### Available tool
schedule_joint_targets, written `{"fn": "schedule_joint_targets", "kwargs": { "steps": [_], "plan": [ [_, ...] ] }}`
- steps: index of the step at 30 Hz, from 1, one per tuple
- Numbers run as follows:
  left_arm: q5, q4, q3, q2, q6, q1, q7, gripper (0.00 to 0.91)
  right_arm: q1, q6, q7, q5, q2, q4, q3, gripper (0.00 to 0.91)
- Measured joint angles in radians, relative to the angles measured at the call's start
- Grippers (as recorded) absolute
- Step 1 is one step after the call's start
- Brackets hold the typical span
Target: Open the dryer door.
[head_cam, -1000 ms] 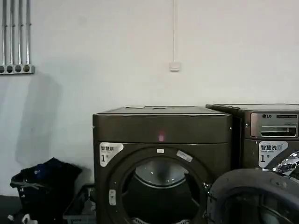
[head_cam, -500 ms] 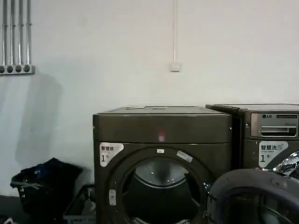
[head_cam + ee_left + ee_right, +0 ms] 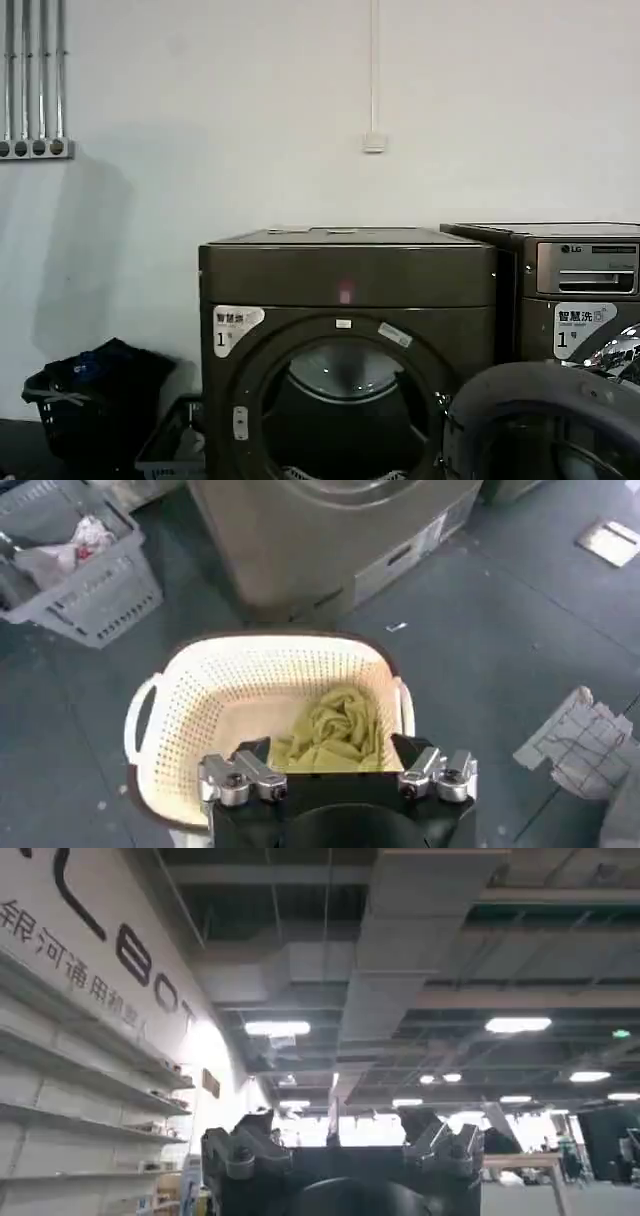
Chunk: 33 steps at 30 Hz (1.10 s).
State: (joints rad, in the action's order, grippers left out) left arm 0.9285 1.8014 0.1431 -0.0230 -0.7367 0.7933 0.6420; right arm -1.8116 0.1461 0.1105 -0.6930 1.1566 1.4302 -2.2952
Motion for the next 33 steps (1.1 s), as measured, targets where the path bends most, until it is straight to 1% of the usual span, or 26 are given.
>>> {"fn": "schedule_joint_targets", "kwargs": {
  "steps": [17, 24, 28, 33],
  "plan": [
    [0.015, 0.019, 0.000, -0.055, 0.000, 0.037, 0.008, 0.907, 0.006, 0.003, -0.009, 0.002, -0.007, -0.029, 0.010, 0.907],
    [0.031, 0.032, 0.001, -0.058, 0.000, 0.034, 0.008, 0.907, 0.011, 0.003, -0.009, 0.005, -0.006, -0.026, 0.014, 0.907],
    [0.030, 0.029, 0.001, -0.054, 0.000, 0.034, 0.034, 0.907, 0.011, 0.004, -0.010, 0.005, -0.004, -0.027, 0.014, 0.907],
    [0.017, 0.033, 0.001, -0.047, 0.000, 0.039, 0.034, 0.907, 0.011, 0.004, -0.010, 0.006, -0.003, -0.027, 0.014, 0.907]
  ]
}}
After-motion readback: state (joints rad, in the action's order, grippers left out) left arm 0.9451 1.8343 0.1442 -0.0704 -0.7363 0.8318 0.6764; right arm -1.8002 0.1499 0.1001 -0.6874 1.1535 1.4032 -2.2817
